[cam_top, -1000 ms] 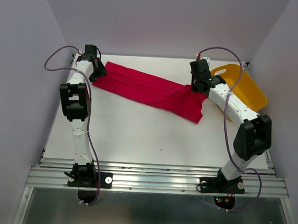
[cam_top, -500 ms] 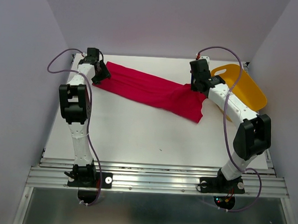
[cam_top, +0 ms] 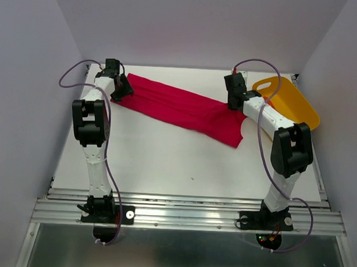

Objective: Roll the t-shirts
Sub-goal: Fold the T-shirt at the center of the board.

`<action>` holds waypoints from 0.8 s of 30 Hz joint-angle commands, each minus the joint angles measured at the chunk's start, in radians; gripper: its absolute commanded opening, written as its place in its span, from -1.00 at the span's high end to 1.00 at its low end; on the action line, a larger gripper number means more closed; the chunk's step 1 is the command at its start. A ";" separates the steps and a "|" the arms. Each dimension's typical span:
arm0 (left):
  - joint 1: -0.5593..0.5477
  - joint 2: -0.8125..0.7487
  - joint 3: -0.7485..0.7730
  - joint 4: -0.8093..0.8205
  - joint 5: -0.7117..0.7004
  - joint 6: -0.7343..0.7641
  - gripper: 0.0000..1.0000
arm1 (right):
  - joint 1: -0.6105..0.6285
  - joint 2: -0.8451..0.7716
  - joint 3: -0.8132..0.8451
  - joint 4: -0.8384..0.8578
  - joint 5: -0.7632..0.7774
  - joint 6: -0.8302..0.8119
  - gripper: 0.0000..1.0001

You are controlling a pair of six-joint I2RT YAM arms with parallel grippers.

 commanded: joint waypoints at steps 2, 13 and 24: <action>-0.011 -0.020 0.021 0.003 0.013 0.024 -0.30 | -0.039 0.064 0.088 0.080 0.076 -0.026 0.19; -0.023 -0.057 0.032 -0.004 0.004 0.029 -0.29 | -0.019 0.006 0.093 0.017 -0.146 0.012 0.20; -0.060 -0.084 0.009 -0.010 -0.007 0.027 -0.29 | 0.032 0.188 0.227 -0.055 -0.290 0.048 0.13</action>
